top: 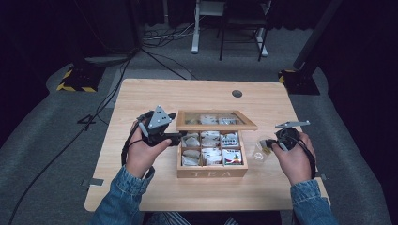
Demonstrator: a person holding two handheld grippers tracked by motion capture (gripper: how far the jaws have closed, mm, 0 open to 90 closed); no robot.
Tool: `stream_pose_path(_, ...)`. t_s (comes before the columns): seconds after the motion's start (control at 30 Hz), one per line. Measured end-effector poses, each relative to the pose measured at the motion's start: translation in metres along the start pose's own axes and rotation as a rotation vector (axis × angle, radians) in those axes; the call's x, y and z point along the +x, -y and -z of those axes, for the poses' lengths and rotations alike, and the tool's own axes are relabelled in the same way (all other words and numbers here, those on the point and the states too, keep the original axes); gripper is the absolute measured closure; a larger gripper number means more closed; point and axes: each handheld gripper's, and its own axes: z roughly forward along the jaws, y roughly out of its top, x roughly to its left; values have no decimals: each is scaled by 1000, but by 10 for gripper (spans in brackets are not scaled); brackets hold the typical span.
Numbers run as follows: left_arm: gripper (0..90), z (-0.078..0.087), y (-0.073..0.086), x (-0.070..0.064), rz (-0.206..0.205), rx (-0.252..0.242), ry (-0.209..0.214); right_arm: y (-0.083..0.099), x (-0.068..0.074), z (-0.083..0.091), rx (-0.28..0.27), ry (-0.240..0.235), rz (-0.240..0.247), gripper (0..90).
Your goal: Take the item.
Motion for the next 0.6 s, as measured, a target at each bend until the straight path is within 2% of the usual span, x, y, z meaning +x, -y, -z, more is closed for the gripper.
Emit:
stream_pose_path(0.07, 331, 0, 0, 0, 2, 3, 2, 0, 0, -3, 3, -4, -2, 849)
stream_pose_path(0.1, 331, 0, 0, 0, 2, 1, 1, 1, 0, -4, -13, -1, -1, 793)
stream_pose_path(0.23, 332, -1, 0, 0, 2, 0, 0, 1, -1, -4, -35, 7, -2, 737)
stream_pose_path(0.6, 331, -1, 0, 0, -2, 0, -2, 2, -7, 4, -90, 24, -13, 670)
